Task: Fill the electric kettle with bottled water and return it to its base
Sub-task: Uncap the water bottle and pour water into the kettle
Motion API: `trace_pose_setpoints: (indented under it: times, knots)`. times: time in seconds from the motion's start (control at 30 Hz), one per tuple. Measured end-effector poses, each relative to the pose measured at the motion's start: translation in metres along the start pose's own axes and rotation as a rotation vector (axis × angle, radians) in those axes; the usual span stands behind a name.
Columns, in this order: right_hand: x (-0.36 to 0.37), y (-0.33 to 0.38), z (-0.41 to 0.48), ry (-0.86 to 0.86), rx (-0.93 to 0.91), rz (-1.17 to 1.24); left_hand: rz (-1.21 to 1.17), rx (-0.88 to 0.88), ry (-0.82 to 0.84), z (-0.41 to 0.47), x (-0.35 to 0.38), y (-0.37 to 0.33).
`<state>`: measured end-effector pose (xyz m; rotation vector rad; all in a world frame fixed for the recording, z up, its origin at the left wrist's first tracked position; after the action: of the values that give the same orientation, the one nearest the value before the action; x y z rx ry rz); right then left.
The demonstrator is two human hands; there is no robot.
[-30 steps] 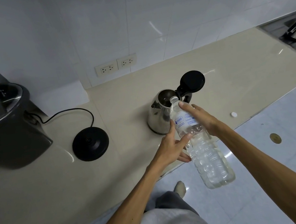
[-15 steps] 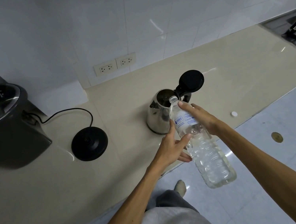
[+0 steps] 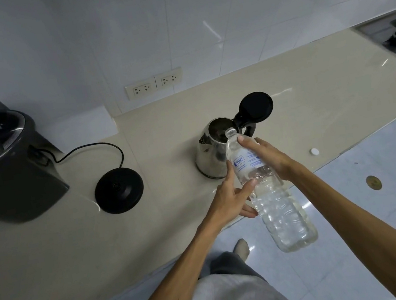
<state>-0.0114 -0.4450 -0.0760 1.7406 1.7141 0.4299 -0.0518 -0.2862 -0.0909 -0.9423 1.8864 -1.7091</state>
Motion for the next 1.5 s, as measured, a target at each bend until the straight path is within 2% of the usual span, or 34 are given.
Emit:
trace_pose_setpoints:
  times: [0.37,0.7,0.9,1.3,1.5]
  knots:
    - [-0.005,0.017,0.000,-0.034,-0.138,-0.060,0.039,0.063,-0.084,0.010,0.001,0.000]
    - [-0.039,0.034,-0.009,-0.156,-0.400,-0.137,0.322,0.147,-0.185,0.040,0.019,0.006]
    - [-0.075,0.036,-0.019,-0.230,-0.512,-0.125,0.331,0.239,-0.214,0.069,0.041,-0.006]
    - [-0.165,0.035,-0.022,-0.336,-0.607,-0.027,0.430,0.328,-0.101,0.141,0.093,-0.015]
    - [-0.208,0.018,-0.013,-0.357,-0.606,-0.025,0.461,0.268,0.022,0.192,0.109,-0.001]
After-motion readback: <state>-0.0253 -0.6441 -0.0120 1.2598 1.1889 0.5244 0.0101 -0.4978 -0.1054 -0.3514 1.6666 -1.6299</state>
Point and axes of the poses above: each hand's wrist, its own z-axis towards the middle knuckle, its own x-axis out of the palm, y = z × x, the point moved 6 cm from there along z, towards the middle knuckle, and after that the axes turned 15 degrees about x, right-handed, at the moved point
